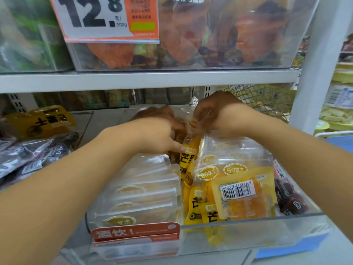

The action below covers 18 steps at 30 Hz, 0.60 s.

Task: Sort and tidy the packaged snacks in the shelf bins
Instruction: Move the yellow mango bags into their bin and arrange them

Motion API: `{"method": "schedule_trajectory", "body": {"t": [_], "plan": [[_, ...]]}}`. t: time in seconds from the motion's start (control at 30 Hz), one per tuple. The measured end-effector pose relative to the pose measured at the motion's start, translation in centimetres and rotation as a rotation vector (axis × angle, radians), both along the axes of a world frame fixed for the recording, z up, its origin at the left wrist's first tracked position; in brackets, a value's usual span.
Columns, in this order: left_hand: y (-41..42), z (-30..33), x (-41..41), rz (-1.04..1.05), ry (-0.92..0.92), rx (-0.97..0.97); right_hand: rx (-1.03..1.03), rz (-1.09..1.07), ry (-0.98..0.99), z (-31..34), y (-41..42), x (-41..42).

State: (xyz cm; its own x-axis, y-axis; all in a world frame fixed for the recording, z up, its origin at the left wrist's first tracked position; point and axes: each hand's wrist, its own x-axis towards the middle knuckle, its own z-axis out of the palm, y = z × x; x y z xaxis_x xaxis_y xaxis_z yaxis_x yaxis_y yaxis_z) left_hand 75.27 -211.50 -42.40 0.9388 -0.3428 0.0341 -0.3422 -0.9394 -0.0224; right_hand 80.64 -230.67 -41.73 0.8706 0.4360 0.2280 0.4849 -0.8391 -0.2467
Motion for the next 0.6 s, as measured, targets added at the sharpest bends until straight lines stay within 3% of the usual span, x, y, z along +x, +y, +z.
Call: {"method": "schedule_trajectory", "body": {"t": [0.1, 0.17, 0.27, 0.37, 0.47, 0.6], "plan": [[0.1, 0.0, 0.3, 0.005, -0.027, -0.057, 0.151, 0.051, 0.023, 0.6, -1.5, -2.0], [0.1, 0.0, 0.2, 0.006, -0.055, -0.174, 0.130, 0.097, 0.008, 0.9, -2.3, -4.0], [-0.1, 0.8, -0.7, 0.023, -0.052, -0.321, 0.008, 0.165, 0.141, 0.7, -3.2, -7.0], [-0.7, 1.9, -2.0, -0.080, -0.057, -0.262, -0.222, 0.149, 0.132, 0.5, -3.5, -8.6], [-2.0, 2.3, -3.6, -0.138, -0.072, -0.170, -0.163, 0.079, 0.112, 1.0, -3.8, -8.9], [-2.5, 2.5, -5.1, -0.124, -0.207, -0.232, -0.101, 0.167, 0.217, 0.3, -4.6, -9.0]]}}
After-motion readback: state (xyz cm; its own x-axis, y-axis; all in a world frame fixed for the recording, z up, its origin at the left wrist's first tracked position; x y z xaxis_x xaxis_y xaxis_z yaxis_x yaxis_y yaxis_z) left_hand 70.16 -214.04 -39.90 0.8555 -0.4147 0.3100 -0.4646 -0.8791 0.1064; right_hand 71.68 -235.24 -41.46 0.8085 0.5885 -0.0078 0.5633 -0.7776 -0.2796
